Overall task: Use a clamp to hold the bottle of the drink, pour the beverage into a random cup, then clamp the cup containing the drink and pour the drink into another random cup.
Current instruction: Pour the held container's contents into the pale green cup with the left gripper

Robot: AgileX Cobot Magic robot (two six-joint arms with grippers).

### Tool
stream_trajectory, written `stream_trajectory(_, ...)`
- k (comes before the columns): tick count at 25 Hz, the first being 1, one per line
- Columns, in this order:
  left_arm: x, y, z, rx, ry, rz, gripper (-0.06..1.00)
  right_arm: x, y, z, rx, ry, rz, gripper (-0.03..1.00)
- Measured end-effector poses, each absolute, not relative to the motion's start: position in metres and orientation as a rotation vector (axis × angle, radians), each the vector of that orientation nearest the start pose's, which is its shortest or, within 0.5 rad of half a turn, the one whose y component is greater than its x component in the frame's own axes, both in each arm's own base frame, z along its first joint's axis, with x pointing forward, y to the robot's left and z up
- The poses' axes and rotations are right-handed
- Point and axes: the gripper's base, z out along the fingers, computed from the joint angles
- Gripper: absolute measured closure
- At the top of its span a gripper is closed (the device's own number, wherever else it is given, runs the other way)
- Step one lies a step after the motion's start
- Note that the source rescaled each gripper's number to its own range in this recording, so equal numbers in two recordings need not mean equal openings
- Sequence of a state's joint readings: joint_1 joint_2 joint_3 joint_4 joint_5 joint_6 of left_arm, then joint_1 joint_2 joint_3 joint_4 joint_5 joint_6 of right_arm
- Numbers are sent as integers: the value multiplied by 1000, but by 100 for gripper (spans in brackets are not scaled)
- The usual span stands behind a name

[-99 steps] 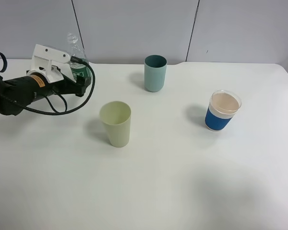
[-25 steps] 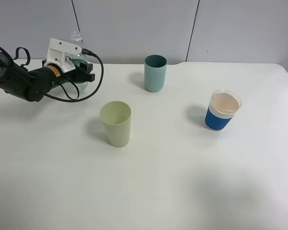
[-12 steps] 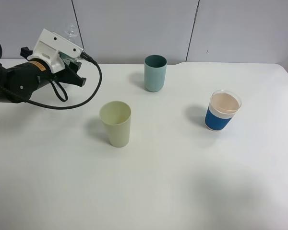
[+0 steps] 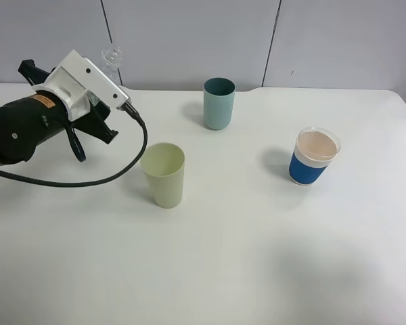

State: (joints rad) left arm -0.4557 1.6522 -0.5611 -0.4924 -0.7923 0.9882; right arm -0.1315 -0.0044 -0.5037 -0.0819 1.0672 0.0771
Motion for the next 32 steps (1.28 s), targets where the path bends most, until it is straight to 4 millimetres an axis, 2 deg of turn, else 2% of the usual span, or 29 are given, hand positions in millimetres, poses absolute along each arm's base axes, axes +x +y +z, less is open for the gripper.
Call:
stream_trajectory(5,262,-110,184,822,1660,487,86,-7,-6,278,217,2031,-132,-3)
stream_trajectory(10,253,-119,185,895,1642,548,86,-7,-6,278,217,2031,-132,-3)
stream_trajectory(19,236,-135,179,1100,1624,694,86,-7,-6,278,217,2031,-132,-3)
stream_trajectory(25,220,-137,168,1197,1639,725,86,-7,-6,278,217,2031,-132,-3)
stream_trajectory(32,215,-140,166,1296,1613,789,86,-7,-6,278,217,2031,-132,-3)
